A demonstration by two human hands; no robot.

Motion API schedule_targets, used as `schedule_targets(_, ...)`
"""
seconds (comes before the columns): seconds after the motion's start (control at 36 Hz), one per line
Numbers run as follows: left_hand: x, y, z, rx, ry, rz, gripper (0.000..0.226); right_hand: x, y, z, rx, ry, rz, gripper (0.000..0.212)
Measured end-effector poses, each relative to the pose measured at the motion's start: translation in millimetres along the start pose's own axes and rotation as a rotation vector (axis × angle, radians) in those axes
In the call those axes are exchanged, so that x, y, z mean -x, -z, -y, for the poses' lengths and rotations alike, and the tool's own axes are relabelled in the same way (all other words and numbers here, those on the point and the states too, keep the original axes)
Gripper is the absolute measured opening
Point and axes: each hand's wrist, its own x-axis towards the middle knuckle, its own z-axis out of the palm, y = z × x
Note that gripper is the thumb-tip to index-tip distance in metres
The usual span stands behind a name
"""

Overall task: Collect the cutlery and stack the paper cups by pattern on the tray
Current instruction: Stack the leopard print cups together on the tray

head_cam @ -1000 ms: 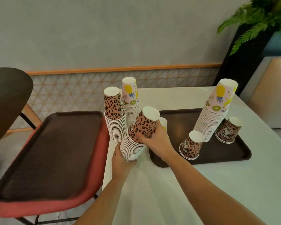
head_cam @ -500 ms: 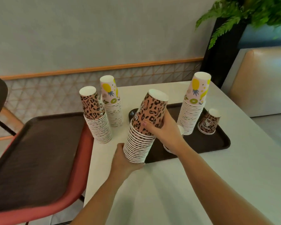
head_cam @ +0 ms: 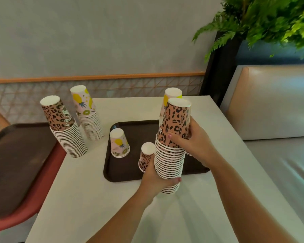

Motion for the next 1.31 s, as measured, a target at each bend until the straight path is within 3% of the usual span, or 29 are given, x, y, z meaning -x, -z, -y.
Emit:
schedule_targets(0.22, -13, -57, -14, 0.090, 0.035, -0.010, 0.089, -4, 59, -16, -0.025, -0.027, 0.052, 0.057)
schedule_targets(0.33, -13, -73, -17, 0.122, 0.040, -0.010, 0.091, -5, 76, -21, -0.072, -0.029, 0.073, 0.076)
schedule_targets(0.47, -13, -77, -18, 0.095, 0.042, -0.001, 0.096, -6, 83, -26, -0.103, -0.025, 0.074, 0.060)
schedule_targets(0.78, -15, -58, -17, 0.059, 0.064, 0.119, 0.089, -12, 77, -24, -0.043, -0.006, 0.003, 0.061)
schedule_targets(1.31, -33, -47, -4, 0.070, 0.059, 0.101, 0.092, -32, 66, -15, -0.072, -0.008, -0.115, 0.056)
